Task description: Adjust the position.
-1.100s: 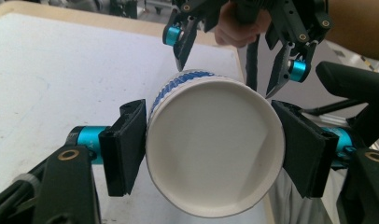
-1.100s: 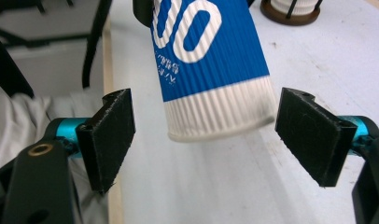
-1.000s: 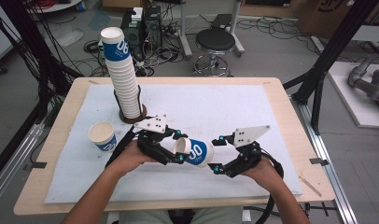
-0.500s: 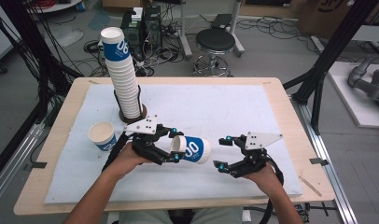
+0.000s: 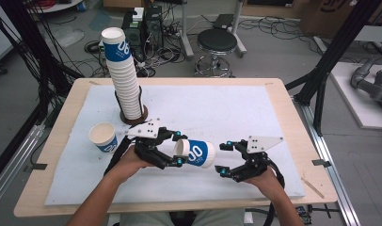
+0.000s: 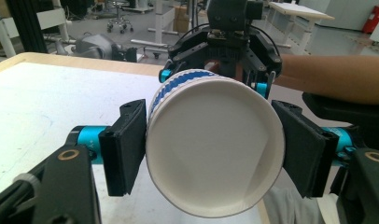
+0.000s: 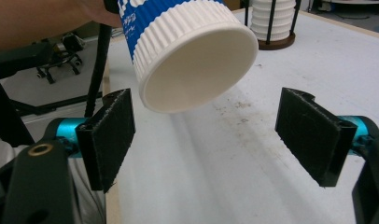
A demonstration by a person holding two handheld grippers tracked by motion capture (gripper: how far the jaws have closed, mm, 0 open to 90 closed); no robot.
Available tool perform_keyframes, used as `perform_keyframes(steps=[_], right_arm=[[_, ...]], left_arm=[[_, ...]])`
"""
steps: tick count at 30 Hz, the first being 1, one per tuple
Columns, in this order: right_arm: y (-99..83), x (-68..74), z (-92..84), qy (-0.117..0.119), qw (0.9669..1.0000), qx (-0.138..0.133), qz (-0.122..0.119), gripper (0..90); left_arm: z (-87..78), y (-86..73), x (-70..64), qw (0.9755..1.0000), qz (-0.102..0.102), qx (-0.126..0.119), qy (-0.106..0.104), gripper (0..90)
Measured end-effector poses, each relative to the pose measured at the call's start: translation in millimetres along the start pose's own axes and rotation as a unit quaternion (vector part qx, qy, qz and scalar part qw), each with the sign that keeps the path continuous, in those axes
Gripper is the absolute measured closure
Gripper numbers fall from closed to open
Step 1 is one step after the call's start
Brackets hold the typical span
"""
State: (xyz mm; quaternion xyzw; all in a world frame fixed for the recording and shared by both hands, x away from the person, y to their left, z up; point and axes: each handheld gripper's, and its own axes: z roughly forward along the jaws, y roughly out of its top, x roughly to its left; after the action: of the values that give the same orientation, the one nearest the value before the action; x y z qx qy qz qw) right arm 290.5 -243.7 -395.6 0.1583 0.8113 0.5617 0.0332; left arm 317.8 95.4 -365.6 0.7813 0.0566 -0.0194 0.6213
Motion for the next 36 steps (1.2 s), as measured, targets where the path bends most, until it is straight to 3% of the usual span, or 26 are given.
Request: perform_keyframes(steps=[8, 21, 36], right_arm=[[-0.3, 0.8, 6.7, 0.018, 0.9998, 0.002, 0.008, 20.4], [0.8, 1.2, 11.7, 0.042, 0.9990, -0.002, 0.017, 18.6], [1.2, 3.0, 13.5, 0.076, 0.9969, -0.015, 0.010, 18.9]], left_arm=[[3.1, 0.7, -1.0, 0.9999, 0.000, -0.007, -0.008, 29.9], [8.7, 0.0, -0.7, 0.9991, -0.005, -0.018, -0.038, 30.2], [12.8, 0.0, -2.5, 0.9977, -0.003, -0.029, -0.062, 30.4]])
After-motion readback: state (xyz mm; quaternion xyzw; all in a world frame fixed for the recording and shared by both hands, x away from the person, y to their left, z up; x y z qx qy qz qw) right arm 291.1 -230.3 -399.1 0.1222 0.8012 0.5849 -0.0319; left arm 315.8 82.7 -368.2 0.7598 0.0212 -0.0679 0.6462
